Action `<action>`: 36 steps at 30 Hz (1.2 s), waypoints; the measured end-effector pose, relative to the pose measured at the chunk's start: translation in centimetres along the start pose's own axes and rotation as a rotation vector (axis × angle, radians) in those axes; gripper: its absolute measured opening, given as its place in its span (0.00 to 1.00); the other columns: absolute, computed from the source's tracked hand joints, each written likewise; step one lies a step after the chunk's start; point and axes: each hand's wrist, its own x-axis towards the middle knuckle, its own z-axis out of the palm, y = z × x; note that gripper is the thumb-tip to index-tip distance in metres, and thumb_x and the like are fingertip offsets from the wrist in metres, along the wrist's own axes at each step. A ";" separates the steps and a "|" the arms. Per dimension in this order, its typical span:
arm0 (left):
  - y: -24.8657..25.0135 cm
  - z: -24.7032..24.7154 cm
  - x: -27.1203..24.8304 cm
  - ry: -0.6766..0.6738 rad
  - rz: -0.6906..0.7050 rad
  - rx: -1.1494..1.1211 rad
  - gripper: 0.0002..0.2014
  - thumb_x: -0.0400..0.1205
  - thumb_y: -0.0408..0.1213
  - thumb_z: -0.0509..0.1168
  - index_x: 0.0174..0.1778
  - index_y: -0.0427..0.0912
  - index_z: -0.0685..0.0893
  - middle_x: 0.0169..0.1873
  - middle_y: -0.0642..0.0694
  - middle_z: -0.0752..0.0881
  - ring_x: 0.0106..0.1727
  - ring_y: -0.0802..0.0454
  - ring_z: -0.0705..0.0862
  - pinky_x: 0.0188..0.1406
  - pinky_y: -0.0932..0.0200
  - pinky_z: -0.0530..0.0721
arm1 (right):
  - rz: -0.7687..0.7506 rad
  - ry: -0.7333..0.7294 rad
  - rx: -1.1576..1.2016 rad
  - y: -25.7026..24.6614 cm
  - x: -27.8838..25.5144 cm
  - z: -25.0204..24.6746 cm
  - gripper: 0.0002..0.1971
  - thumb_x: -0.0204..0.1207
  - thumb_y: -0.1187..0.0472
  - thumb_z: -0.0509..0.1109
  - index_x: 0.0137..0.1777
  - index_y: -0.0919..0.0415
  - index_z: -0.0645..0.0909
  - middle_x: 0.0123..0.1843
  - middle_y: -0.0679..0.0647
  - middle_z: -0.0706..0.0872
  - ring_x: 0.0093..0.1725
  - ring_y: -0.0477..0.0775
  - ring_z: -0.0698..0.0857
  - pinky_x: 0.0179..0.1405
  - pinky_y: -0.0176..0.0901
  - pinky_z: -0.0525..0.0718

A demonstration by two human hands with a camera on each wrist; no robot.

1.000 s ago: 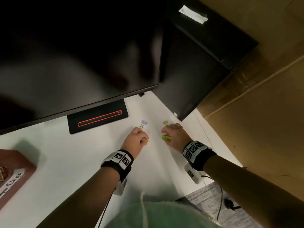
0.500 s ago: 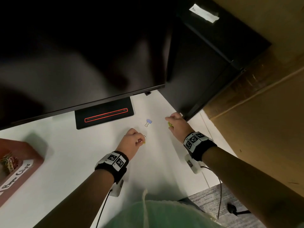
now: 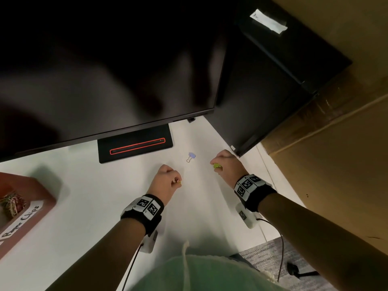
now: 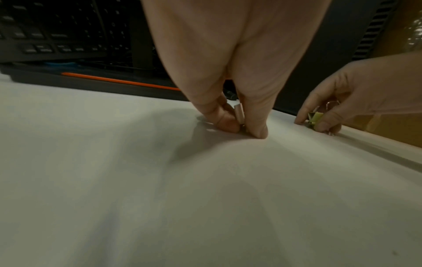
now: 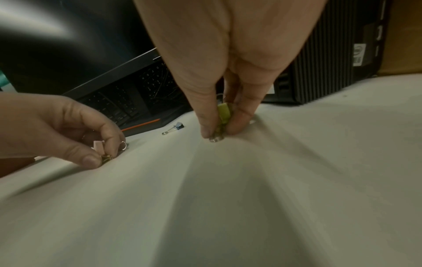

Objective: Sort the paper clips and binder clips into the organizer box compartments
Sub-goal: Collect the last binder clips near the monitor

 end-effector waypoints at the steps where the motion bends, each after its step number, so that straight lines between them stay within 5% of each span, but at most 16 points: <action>1: -0.2 -0.1 -0.1 0.005 -0.013 -0.008 0.04 0.73 0.25 0.70 0.42 0.35 0.86 0.49 0.45 0.73 0.42 0.46 0.81 0.55 0.60 0.81 | 0.001 -0.011 0.018 -0.1 -0.1 0.0 0.14 0.73 0.72 0.66 0.57 0.63 0.84 0.58 0.60 0.81 0.54 0.60 0.82 0.57 0.45 0.82; 4: -0.9 -0.5 -0.3 0.032 -0.061 -0.037 0.05 0.71 0.25 0.72 0.40 0.37 0.86 0.50 0.45 0.74 0.43 0.46 0.82 0.57 0.58 0.81 | -0.018 -0.045 0.011 -0.6 -0.4 0.2 0.13 0.72 0.71 0.66 0.56 0.63 0.84 0.53 0.63 0.85 0.51 0.62 0.83 0.55 0.53 0.84; 7: -1.5 -1.2 -0.8 0.083 -0.090 -0.086 0.05 0.70 0.26 0.73 0.38 0.39 0.87 0.47 0.45 0.76 0.43 0.47 0.81 0.55 0.59 0.81 | -0.041 -0.073 -0.040 -1.5 -0.6 0.5 0.11 0.73 0.68 0.69 0.55 0.61 0.84 0.51 0.60 0.87 0.53 0.59 0.83 0.54 0.50 0.84; 13: -2.3 -2.9 -1.8 0.132 -0.126 -0.112 0.05 0.71 0.30 0.73 0.39 0.42 0.87 0.42 0.50 0.80 0.33 0.62 0.79 0.38 0.81 0.72 | -0.150 -0.066 0.090 -4.9 1.8 0.0 0.14 0.74 0.72 0.68 0.58 0.64 0.84 0.57 0.60 0.80 0.53 0.51 0.81 0.48 0.17 0.70; 20: -3.1 -4.6 -3.8 0.152 -0.175 -0.167 0.08 0.70 0.31 0.74 0.35 0.49 0.85 0.38 0.54 0.81 0.33 0.60 0.81 0.39 0.82 0.72 | -0.093 -0.212 -0.127 -6.7 5.2 0.8 0.19 0.75 0.71 0.68 0.66 0.63 0.79 0.68 0.60 0.73 0.62 0.59 0.79 0.62 0.33 0.73; 25: -4.5 -6.1 -6.5 0.179 -0.173 -0.229 0.14 0.69 0.31 0.75 0.30 0.56 0.82 0.38 0.53 0.83 0.38 0.51 0.86 0.48 0.63 0.82 | -0.061 -0.237 -0.230 -8.1 5.1 1.1 0.13 0.74 0.65 0.69 0.59 0.62 0.83 0.61 0.63 0.81 0.57 0.62 0.83 0.60 0.47 0.82; 28: -5.7 -7.5 -9.0 0.225 -0.173 -0.293 0.14 0.68 0.29 0.75 0.29 0.54 0.83 0.38 0.53 0.84 0.38 0.51 0.86 0.49 0.58 0.84 | -0.093 -0.290 -0.246 -10.0 3.8 2.3 0.09 0.74 0.64 0.70 0.54 0.62 0.84 0.57 0.61 0.84 0.53 0.59 0.85 0.55 0.44 0.83; 36: -12.9 -15.3 -18.3 0.462 -0.274 -0.477 0.06 0.70 0.26 0.74 0.37 0.40 0.87 0.41 0.46 0.86 0.38 0.68 0.82 0.40 0.78 0.79 | -0.385 -0.383 -0.203 -24.4 0.2 9.1 0.08 0.75 0.62 0.69 0.51 0.60 0.85 0.54 0.60 0.83 0.52 0.59 0.83 0.56 0.41 0.79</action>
